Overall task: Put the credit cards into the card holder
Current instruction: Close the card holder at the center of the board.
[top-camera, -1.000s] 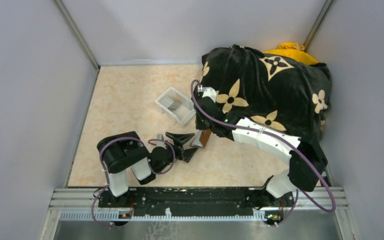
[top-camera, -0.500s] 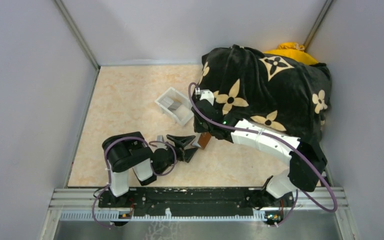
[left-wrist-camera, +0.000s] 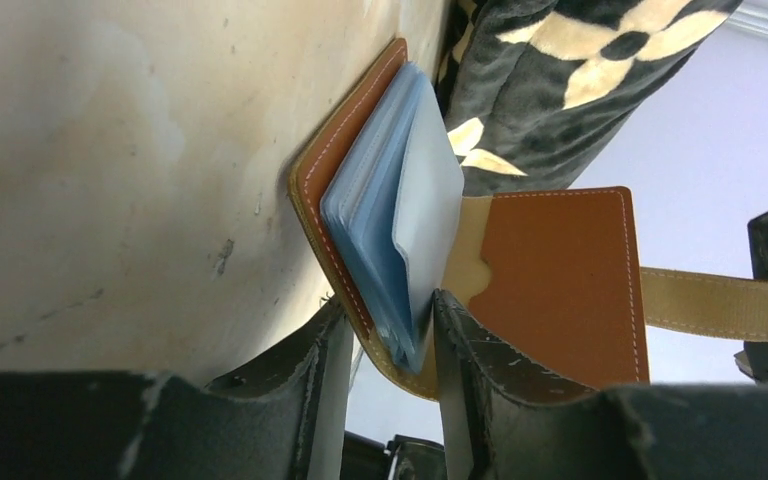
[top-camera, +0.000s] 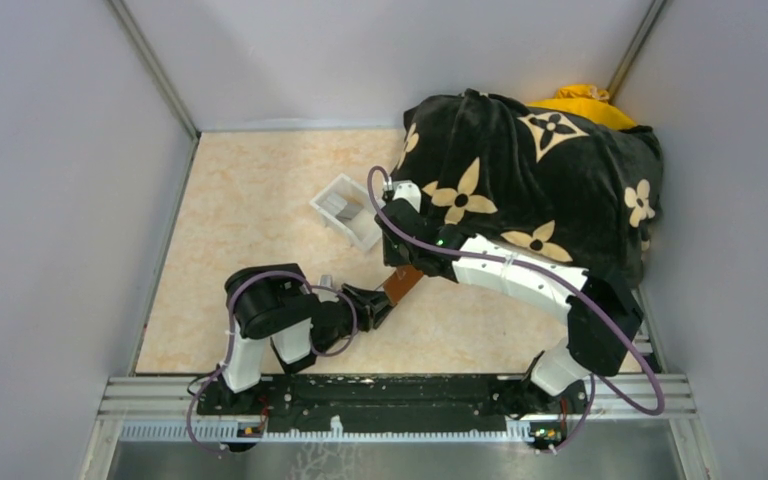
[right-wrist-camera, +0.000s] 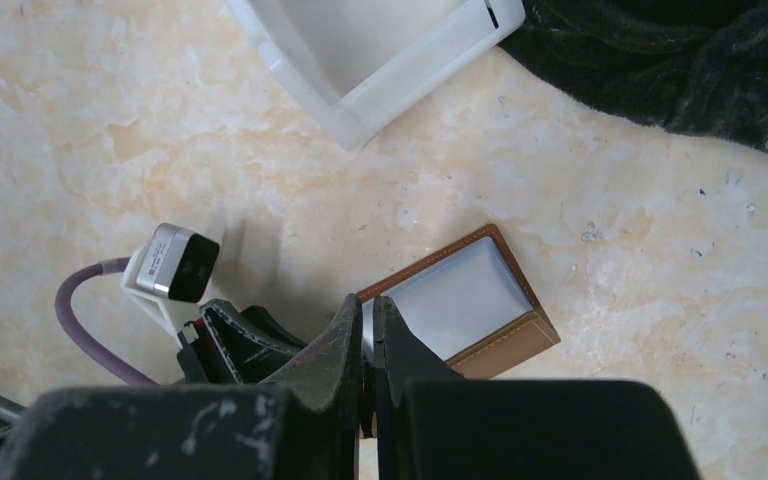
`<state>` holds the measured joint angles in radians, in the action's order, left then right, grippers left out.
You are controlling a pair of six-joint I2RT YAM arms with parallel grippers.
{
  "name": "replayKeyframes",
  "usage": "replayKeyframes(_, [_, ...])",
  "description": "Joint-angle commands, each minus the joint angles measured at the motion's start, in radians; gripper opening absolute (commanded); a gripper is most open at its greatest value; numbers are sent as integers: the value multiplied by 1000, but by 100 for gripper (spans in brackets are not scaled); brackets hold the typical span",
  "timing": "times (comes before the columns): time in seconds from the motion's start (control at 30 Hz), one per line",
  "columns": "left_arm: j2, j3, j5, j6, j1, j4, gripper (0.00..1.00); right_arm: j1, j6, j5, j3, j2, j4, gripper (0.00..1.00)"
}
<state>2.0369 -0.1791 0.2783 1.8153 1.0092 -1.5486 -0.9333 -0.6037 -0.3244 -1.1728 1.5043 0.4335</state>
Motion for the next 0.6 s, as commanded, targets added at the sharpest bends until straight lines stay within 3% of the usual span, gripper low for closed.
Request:
replayKeyframes(0.0, [232,87,-22,129,-24,-210,44,-10,-2,6,-48,12,-37,0])
replayKeyframes(0.1, [237,84,-15,130,-24,-216,42,-10,-1,8,-45,14,-41,0])
replayKeyframes(0.37, [212,121,4,116,-26,-240,15,-7,18,12,-69,25,-29,0])
replayKeyframes(0.57, [98,183,34,93,-26,-210,8,-7,31,36,-81,60,-17,0])
